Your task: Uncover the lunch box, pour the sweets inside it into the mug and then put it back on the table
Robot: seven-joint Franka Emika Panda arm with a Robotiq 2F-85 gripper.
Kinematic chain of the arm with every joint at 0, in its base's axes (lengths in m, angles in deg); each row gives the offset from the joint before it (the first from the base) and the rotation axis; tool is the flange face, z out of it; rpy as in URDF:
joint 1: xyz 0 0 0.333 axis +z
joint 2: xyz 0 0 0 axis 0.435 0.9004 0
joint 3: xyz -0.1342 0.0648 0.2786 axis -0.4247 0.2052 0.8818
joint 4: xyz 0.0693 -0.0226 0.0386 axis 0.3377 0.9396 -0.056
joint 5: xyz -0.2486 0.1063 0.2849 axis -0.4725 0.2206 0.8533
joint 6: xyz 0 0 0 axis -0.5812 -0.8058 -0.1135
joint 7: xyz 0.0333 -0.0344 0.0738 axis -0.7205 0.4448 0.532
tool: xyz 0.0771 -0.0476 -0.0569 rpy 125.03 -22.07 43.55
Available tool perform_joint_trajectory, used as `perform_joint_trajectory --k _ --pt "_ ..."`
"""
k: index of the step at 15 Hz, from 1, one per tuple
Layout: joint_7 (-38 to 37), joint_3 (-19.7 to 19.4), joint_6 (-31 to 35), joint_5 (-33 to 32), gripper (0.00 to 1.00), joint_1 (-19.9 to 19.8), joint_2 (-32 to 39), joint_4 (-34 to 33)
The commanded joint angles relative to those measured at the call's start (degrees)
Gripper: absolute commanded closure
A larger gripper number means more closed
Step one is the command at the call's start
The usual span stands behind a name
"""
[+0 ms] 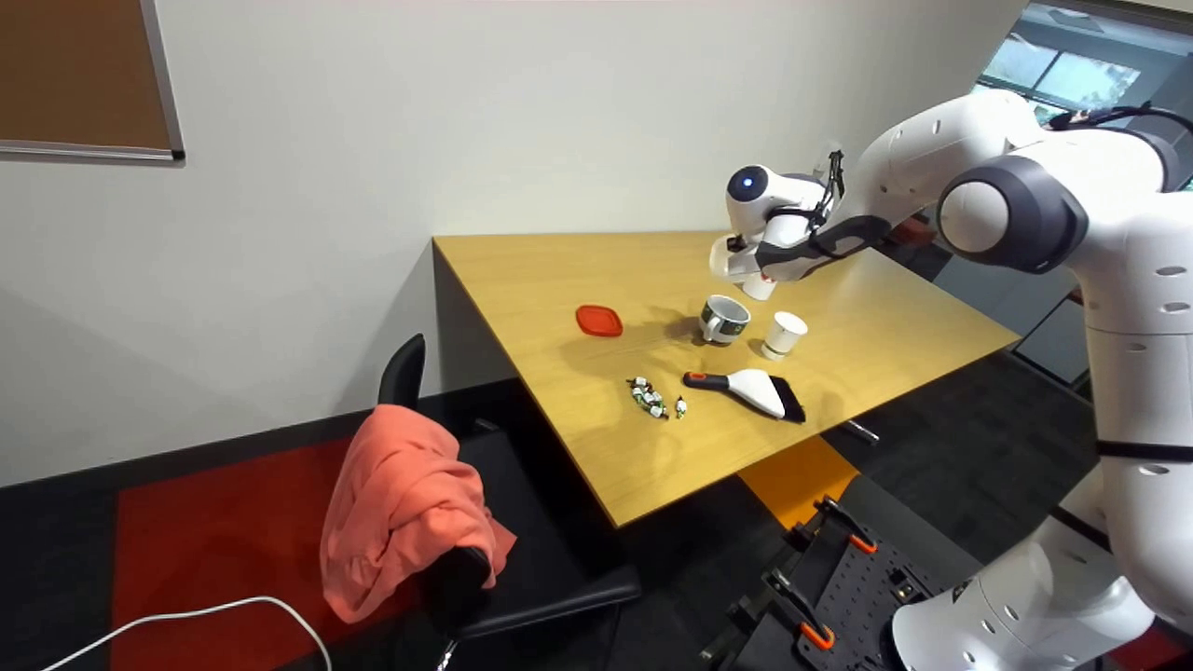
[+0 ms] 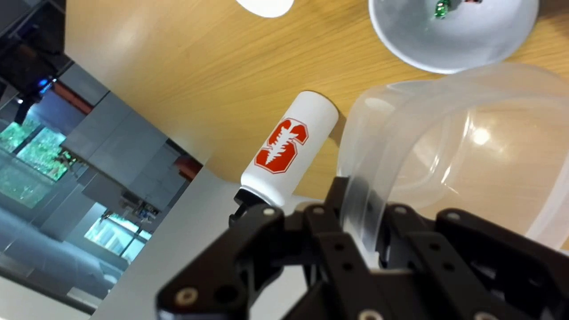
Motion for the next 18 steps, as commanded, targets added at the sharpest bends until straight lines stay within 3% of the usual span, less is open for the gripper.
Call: perform_joint_trajectory --k 1,5,8,9,10,11,13,14,16,18 --pt "2.67 7.79 4.32 3.43 0.98 -6.28 -6.61 4.44" --pt "8.34 14.08 12.49 11.36 0.98 -12.01 -9.40 8.02" --pt "19.47 18.69 18.84 23.16 0.98 -15.80 -10.49 11.16" --pt "22.23 23.94 19.48 24.84 0.98 -20.04 -11.23 11.93" --pt "28.67 24.44 21.02 32.00 0.98 -19.86 -10.95 12.95" --pt "31.71 31.85 19.75 33.57 0.98 -26.00 -11.19 12.74" --pt "38.71 38.35 16.50 40.21 0.98 -30.96 -10.42 11.92" --pt "39.57 27.81 19.22 44.54 0.90 -21.16 -8.67 10.85" --pt "43.06 31.23 18.70 47.31 0.90 -24.04 -8.87 10.89" --pt "43.14 31.45 18.71 47.42 0.90 -24.51 -8.89 10.92"
